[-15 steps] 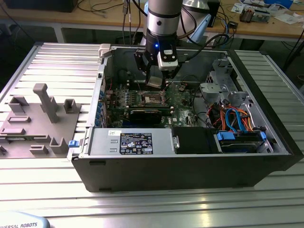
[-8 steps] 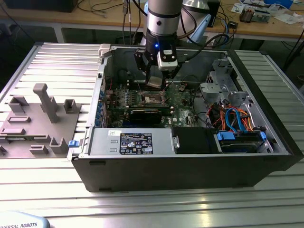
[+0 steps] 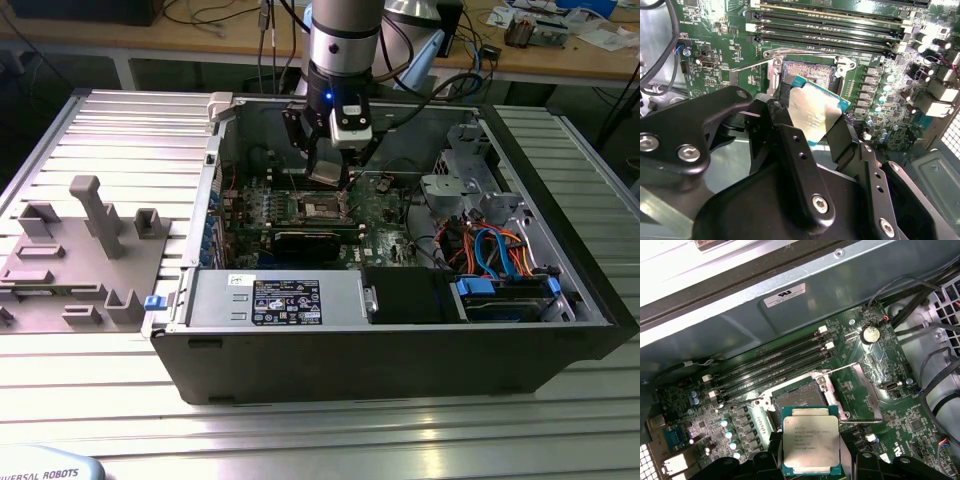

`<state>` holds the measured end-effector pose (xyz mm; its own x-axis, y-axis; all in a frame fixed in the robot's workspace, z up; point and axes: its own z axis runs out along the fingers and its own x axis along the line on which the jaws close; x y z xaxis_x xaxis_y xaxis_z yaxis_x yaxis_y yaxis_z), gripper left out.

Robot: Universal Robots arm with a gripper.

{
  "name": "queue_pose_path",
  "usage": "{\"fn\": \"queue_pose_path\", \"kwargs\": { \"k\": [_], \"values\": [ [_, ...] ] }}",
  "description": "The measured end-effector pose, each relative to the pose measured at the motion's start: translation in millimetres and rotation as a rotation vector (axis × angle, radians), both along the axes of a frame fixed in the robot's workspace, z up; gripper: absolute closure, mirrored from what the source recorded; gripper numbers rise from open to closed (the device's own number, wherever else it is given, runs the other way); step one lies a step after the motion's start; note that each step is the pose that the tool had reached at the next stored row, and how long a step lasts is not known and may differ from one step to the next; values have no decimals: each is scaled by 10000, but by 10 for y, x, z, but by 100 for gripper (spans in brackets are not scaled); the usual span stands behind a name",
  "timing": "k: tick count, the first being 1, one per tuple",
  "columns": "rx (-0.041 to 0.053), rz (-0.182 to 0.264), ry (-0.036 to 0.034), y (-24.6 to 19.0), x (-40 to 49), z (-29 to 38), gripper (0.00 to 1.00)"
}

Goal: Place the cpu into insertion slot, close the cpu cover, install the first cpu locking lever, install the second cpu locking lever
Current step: 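Place the cpu into insertion slot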

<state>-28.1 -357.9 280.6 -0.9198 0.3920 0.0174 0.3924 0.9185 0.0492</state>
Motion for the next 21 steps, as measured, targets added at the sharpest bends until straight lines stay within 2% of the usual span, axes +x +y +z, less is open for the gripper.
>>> {"fn": "queue_pose_path", "kwargs": {
  "k": [16, 21],
  "values": [
    [0, -393, -1, 0, 0, -2, 46],
    [-40, -522, -1, 0, 0, -2, 46]
  ]
}}
